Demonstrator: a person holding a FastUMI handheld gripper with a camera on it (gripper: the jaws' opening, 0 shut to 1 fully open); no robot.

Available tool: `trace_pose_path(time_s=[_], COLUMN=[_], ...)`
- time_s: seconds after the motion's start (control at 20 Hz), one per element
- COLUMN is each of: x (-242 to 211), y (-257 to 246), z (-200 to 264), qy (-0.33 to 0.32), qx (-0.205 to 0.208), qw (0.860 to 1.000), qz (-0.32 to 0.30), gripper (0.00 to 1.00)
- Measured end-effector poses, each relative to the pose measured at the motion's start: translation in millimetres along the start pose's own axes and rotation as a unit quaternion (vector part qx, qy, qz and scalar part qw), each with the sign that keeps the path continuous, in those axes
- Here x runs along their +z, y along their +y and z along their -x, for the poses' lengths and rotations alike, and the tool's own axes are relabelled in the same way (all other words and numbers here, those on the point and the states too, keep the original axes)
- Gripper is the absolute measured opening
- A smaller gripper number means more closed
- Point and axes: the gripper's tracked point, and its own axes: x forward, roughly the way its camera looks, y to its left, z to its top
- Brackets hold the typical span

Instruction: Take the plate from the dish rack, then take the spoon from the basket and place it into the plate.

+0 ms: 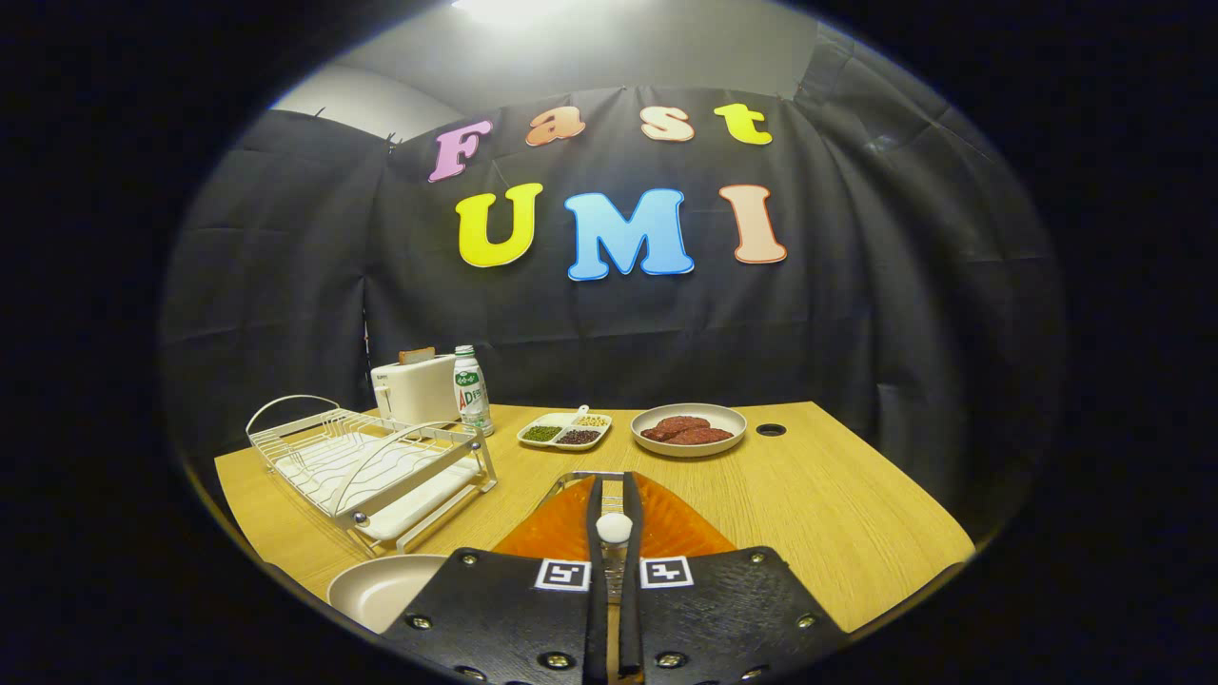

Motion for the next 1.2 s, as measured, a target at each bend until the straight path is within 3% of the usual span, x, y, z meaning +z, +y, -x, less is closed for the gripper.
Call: trace_pose_path(time_s=[0.85, 1.2], x=[110.5, 136.8], y=[3.4, 17.5], z=[44.6, 70.3], qy=[-0.001, 0.016], qx=[-0.004, -0.010], qw=[1.000, 0.999], qz=[0.029, 0.044], gripper=[0.05, 0.05])
